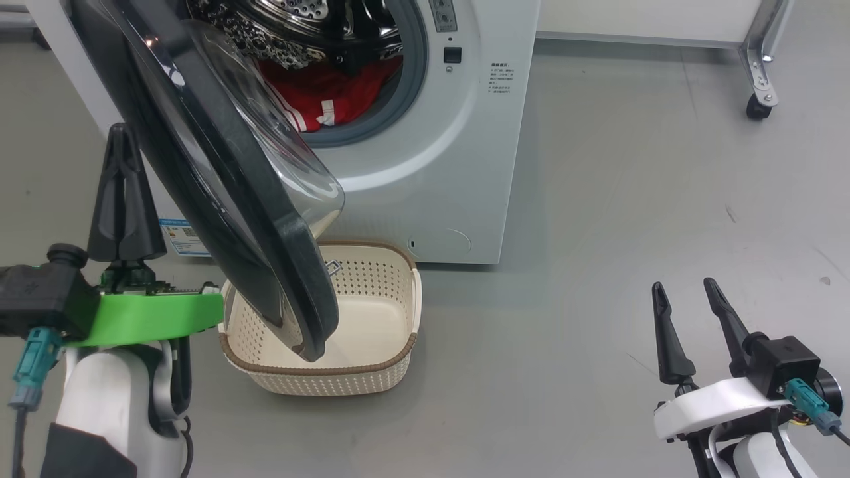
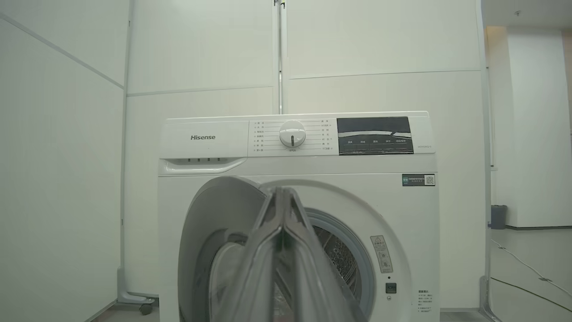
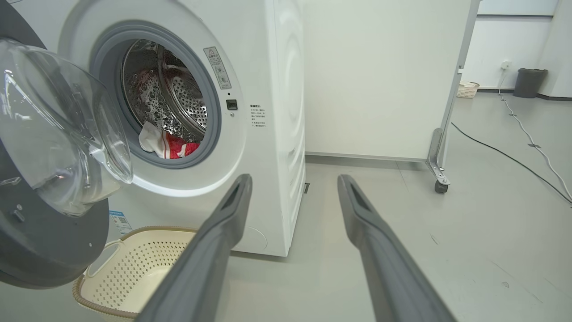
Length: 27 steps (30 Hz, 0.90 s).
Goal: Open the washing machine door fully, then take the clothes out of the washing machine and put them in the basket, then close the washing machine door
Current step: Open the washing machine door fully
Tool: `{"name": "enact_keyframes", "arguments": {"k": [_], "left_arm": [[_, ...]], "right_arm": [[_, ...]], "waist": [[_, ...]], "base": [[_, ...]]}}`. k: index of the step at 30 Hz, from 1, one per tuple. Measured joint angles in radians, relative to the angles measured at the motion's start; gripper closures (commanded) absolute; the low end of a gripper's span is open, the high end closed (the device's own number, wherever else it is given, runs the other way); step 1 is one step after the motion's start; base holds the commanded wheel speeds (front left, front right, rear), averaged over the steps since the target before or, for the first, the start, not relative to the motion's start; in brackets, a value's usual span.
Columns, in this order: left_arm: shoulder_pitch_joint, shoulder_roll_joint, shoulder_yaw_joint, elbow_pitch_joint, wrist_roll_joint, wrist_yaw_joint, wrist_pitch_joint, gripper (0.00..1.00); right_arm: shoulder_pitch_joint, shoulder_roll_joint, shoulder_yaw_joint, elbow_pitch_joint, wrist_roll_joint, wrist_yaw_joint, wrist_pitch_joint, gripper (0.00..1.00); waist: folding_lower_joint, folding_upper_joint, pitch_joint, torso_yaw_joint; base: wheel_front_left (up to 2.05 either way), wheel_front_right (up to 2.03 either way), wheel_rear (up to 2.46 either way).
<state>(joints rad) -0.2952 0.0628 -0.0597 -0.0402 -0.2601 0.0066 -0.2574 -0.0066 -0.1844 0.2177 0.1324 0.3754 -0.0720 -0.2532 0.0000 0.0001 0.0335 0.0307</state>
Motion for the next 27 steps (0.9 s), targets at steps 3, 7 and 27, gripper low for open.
{"name": "enact_keyframes", "arguments": {"k": [3,7,27], "left_arm": [[-0.009,-0.003,-0.017,-0.006,0.003,-0.004,0.0,1.0],[-0.019,-0.006,-0.046,-0.018,0.007,-0.013,0.0,1.0],[-0.043,-0.015,-0.261,0.02,0.011,-0.065,0.113,1.0]], "right_arm": [[0.0,0.002,0.0,0.003,-0.003,0.001,0.0,0.0],[0.0,0.004,0.0,0.006,-0.008,0.009,0.0,0.0],[0.014,0.026,-0.002,0.014,-0.013,0.02,0.0,0.0]], "waist": [[0.0,0.0,-0.006,-0.003],[0.0,0.0,-0.011,-0.007],[0.0,0.0,0.0,-0.033]], "base": [[0.0,0.0,0.0],[0.0,0.0,0.0],[0.0,0.0,0.0]]}}
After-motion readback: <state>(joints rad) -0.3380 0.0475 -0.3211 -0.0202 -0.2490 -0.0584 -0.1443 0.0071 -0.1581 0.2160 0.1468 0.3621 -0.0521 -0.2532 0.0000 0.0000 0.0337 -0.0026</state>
